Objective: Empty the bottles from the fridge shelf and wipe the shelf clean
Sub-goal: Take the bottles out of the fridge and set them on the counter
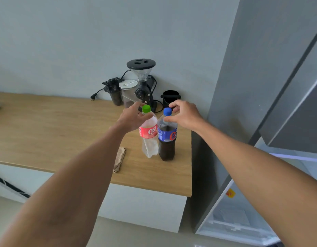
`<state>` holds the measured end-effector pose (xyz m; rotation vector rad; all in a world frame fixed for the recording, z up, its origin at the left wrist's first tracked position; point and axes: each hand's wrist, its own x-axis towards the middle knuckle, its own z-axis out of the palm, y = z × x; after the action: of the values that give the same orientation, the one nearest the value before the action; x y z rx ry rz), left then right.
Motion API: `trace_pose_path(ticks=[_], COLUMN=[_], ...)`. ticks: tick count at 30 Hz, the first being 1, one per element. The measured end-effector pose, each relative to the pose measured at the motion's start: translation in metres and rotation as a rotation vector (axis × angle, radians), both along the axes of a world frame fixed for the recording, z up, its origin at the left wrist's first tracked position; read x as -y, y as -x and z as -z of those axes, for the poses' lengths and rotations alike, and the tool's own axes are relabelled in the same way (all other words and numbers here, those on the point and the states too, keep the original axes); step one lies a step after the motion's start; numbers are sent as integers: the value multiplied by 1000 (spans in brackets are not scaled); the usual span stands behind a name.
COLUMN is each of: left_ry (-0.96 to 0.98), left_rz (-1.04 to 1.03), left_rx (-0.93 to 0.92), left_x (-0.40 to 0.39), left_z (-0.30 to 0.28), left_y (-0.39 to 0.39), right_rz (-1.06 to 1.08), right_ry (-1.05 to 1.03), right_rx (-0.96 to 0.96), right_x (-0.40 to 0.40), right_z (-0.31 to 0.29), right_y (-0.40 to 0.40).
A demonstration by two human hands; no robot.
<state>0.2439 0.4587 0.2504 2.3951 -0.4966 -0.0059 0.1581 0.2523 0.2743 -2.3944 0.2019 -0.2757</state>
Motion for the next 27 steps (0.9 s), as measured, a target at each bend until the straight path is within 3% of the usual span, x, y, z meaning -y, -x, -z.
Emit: trace_pose_path(ticks=[10,19,27], left_ry=[209,110,152], left_rz=[7,291,290], left_rx=[15,-222,-333], left_x=[14,122,235], left_z=[9,78,134], left_y=[124,260,303], right_rz=[-15,189,429], right_ry=[-30,-77,-118], right_rx=[-127,-148,-7], right_x=[17,86,200], right_z=[32,83,133], right_y=[144,298,326])
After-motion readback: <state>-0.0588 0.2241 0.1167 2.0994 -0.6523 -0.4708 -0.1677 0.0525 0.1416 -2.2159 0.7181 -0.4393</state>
